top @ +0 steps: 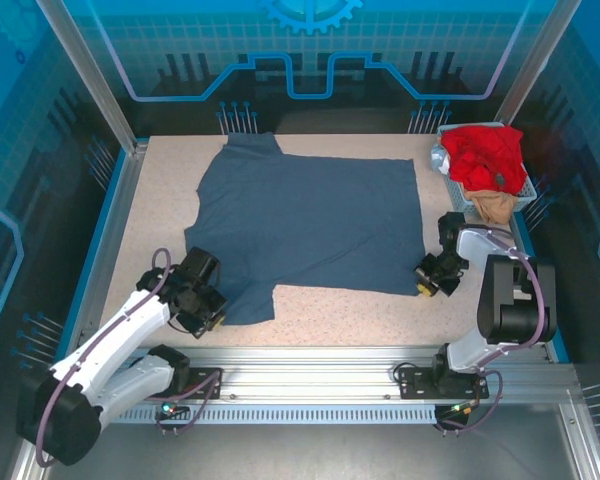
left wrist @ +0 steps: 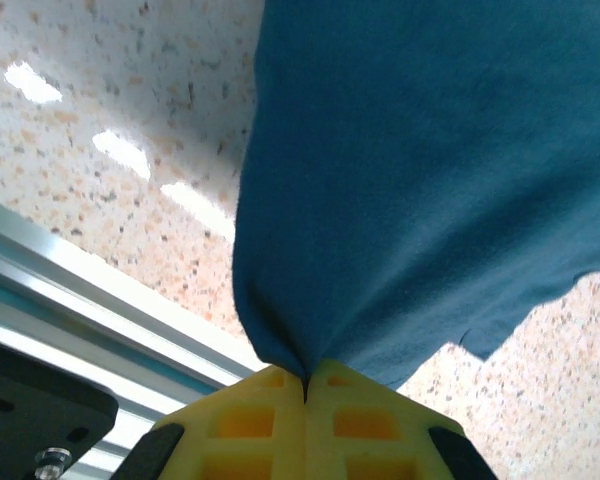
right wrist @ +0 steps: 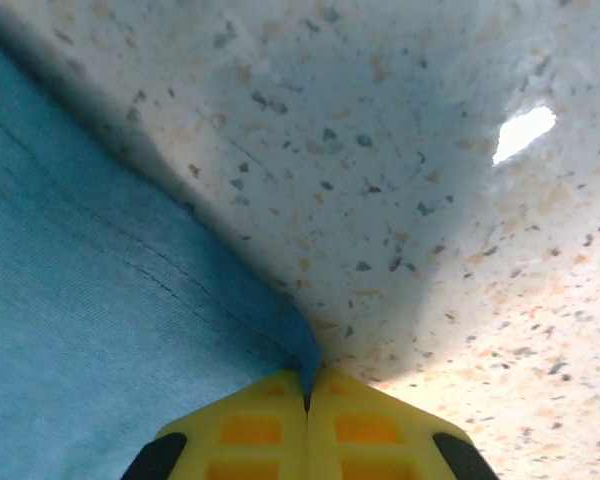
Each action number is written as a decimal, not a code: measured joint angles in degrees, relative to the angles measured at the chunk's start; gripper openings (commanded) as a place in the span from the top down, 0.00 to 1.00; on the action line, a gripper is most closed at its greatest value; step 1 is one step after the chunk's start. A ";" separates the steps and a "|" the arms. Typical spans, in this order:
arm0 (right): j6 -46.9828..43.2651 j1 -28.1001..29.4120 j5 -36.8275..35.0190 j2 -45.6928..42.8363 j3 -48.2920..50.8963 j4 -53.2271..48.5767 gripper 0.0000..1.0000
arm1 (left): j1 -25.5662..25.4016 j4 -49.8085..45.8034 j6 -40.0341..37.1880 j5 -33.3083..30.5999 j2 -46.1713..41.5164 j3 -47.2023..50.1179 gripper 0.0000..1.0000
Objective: Fold and stack the t-shirts
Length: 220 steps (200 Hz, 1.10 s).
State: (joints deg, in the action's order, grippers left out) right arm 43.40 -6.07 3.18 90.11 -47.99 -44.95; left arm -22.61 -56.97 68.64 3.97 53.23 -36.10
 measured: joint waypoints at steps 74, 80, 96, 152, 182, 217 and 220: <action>-2.10 0.11 -4.52 -14.58 2.10 -3.82 1.00 | -13.14 -5.51 3.67 -3.19 -4.76 -7.02 1.00; -2.27 0.13 -4.50 -15.04 2.38 -4.24 1.00 | -13.53 -5.31 3.67 -3.82 -4.76 -7.72 1.00; -2.54 0.28 -4.48 -14.82 2.58 -4.87 1.00 | -13.66 -4.33 3.21 -5.60 -3.65 -8.87 1.00; -2.99 1.46 -4.22 -8.20 -5.38 -6.58 1.00 | -2.71 4.74 -5.51 -6.51 14.12 -20.24 1.00; -2.95 1.57 -4.13 -4.76 -11.13 -7.34 1.00 | 3.39 8.57 -10.75 -6.08 21.84 -27.26 1.00; -2.95 1.57 -4.07 0.26 -18.56 -8.52 1.00 | 7.10 10.80 -16.11 -5.57 29.51 -34.93 1.00; -2.95 1.57 -4.09 0.83 -19.28 -8.61 1.00 | 7.37 10.88 -16.46 -5.57 30.23 -35.60 1.00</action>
State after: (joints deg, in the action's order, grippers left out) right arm 40.45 -4.49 -0.91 90.94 -67.26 -53.56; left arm -15.25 -46.09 52.18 -1.61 83.46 -71.70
